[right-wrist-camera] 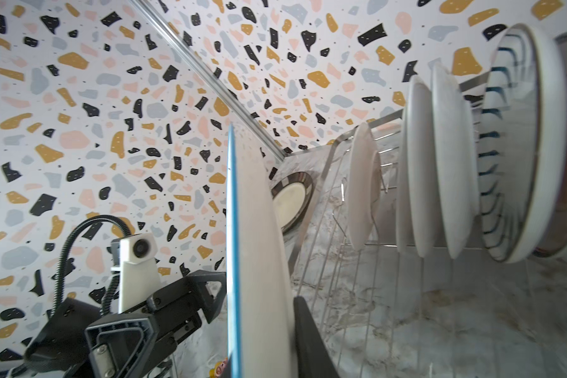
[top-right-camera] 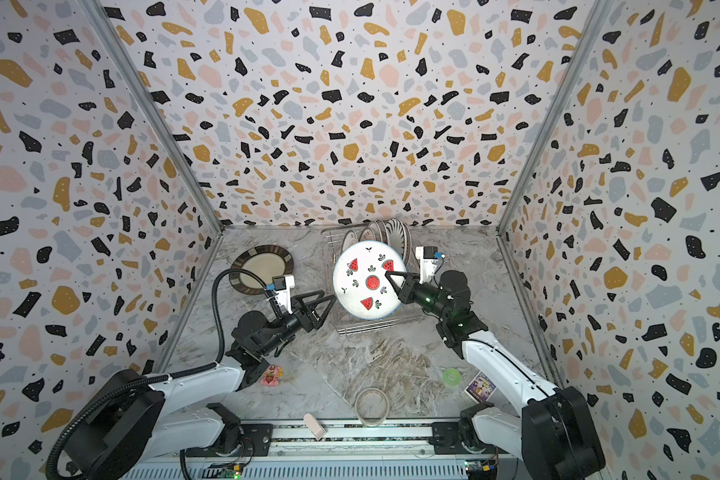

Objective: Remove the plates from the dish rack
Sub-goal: 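Lift the watermelon plate out of the rack with the right gripper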

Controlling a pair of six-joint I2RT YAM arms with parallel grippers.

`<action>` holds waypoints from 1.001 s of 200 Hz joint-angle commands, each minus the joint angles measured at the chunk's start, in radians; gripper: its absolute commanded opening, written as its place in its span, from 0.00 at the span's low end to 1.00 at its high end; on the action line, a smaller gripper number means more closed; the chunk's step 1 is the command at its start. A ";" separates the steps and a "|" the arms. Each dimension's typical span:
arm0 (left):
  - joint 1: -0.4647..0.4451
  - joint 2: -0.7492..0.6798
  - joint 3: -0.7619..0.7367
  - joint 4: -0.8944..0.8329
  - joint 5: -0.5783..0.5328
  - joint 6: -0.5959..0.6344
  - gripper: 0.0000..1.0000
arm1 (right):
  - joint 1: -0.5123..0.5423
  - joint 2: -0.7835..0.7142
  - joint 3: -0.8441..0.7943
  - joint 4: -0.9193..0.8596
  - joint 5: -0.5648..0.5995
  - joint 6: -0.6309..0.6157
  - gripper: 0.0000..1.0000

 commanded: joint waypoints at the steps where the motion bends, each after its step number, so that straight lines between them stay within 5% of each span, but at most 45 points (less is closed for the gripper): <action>1: -0.013 0.014 0.013 0.098 0.008 -0.026 0.90 | 0.009 -0.004 0.004 0.241 -0.084 0.072 0.12; 69: -0.024 0.099 0.021 0.215 0.029 -0.110 0.62 | 0.027 0.023 -0.027 0.322 -0.125 0.100 0.12; 93: -0.024 0.111 0.024 0.239 0.033 -0.129 0.60 | 0.038 0.014 -0.030 0.309 -0.117 0.088 0.12; 135: -0.024 0.111 0.018 0.272 0.042 -0.178 0.37 | 0.044 0.024 -0.038 0.330 -0.136 0.101 0.12; 200: -0.030 0.121 0.013 0.307 0.029 -0.220 0.26 | 0.057 0.071 -0.041 0.367 -0.160 0.100 0.12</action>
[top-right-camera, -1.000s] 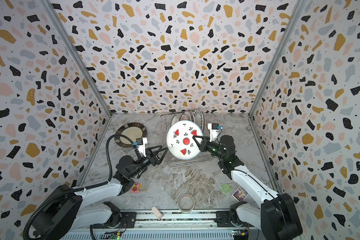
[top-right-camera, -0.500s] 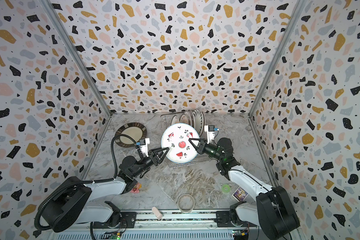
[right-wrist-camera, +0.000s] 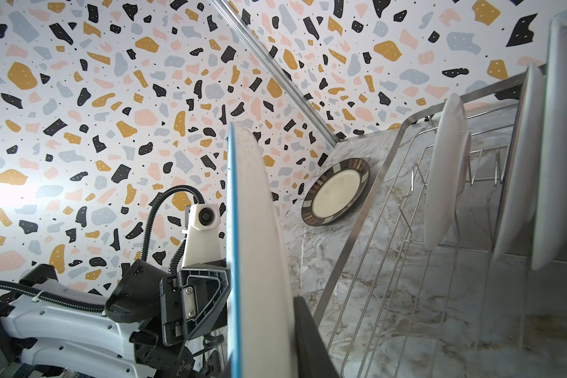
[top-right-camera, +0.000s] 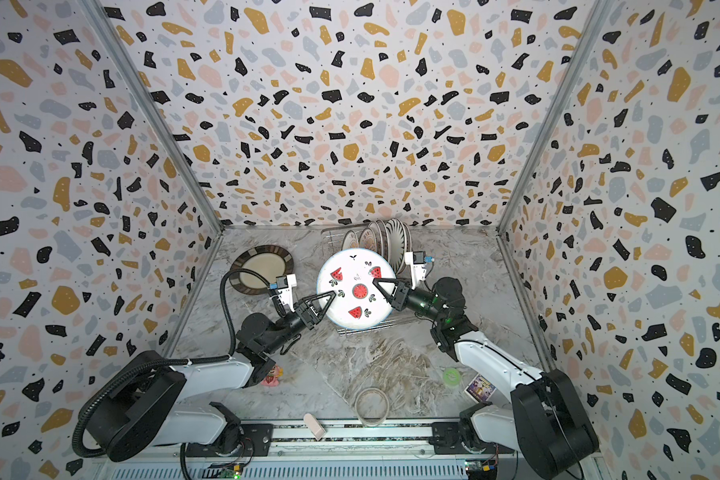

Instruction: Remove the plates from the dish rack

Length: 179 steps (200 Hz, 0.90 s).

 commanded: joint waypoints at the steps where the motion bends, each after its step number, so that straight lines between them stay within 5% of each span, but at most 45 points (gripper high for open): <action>1: -0.011 0.003 0.013 0.095 0.013 -0.014 0.26 | 0.009 -0.002 0.020 0.127 -0.027 0.016 0.12; 119: -0.010 0.004 0.003 0.106 -0.074 -0.051 0.07 | 0.008 0.069 0.028 0.134 -0.031 -0.026 0.21; 179: -0.010 0.028 0.011 0.164 -0.085 -0.122 0.00 | 0.009 0.118 0.033 0.151 -0.036 -0.035 0.43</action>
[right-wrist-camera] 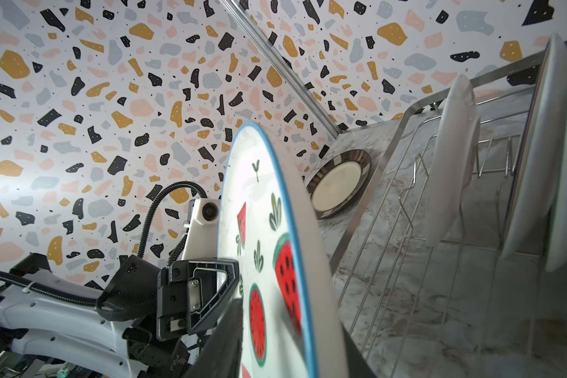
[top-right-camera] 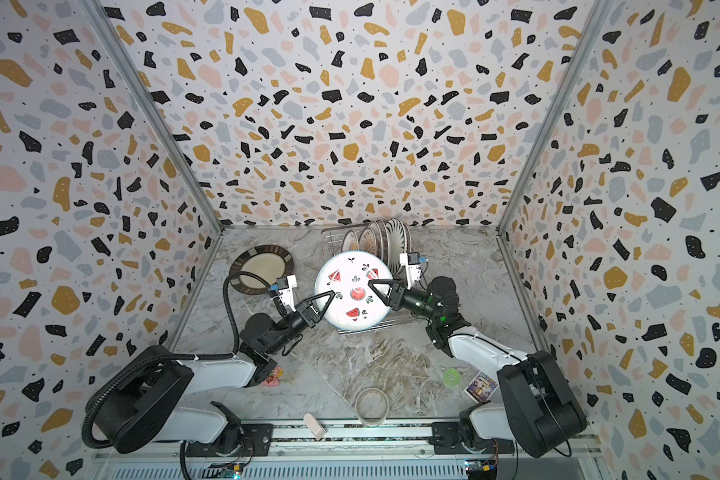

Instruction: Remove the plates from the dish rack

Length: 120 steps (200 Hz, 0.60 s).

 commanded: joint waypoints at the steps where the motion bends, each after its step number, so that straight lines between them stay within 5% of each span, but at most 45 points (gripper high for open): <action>1: -0.006 -0.016 0.016 0.159 -0.020 -0.038 0.00 | 0.006 0.010 0.033 0.064 -0.012 -0.014 0.43; 34: -0.006 -0.001 0.017 0.191 -0.050 -0.078 0.00 | 0.006 0.038 0.034 0.086 -0.023 -0.031 0.54; 67: -0.005 0.021 0.022 0.229 -0.050 -0.097 0.00 | 0.007 0.062 0.044 0.077 -0.033 -0.055 0.80; 120: 0.013 -0.024 0.025 0.155 -0.109 -0.067 0.00 | 0.011 -0.019 0.029 -0.090 0.168 -0.155 0.94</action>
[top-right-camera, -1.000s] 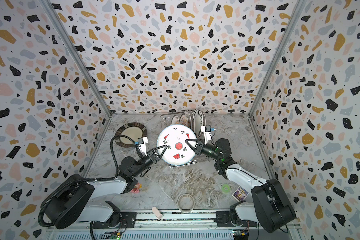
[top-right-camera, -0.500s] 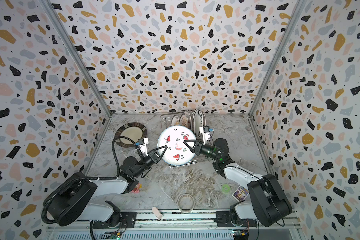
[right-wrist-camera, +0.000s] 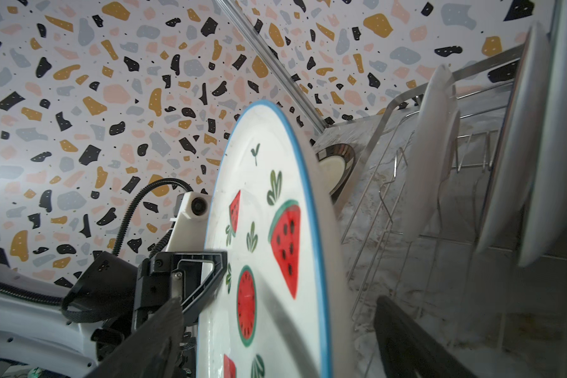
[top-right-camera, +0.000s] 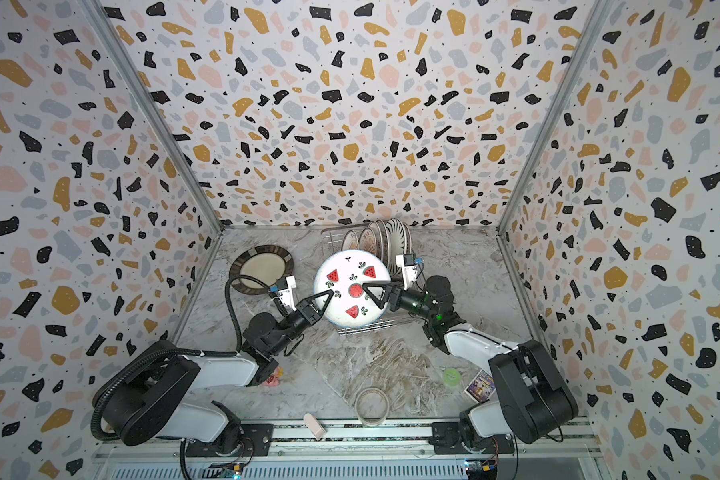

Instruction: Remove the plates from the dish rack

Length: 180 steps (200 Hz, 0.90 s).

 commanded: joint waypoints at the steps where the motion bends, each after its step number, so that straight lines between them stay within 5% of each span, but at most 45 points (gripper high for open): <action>1: 0.012 -0.059 0.025 0.152 -0.037 0.003 0.00 | 0.011 -0.075 0.018 -0.064 0.118 -0.072 0.94; 70: 0.042 -0.133 0.016 0.076 -0.076 0.023 0.00 | 0.122 -0.261 -0.051 -0.164 0.481 -0.246 0.95; 109: 0.127 -0.162 -0.002 0.076 -0.044 -0.012 0.00 | 0.289 -0.329 -0.071 -0.164 0.819 -0.394 0.95; 180: 0.303 -0.165 -0.039 0.067 -0.043 -0.091 0.00 | 0.528 -0.240 0.070 -0.180 0.973 -0.567 0.99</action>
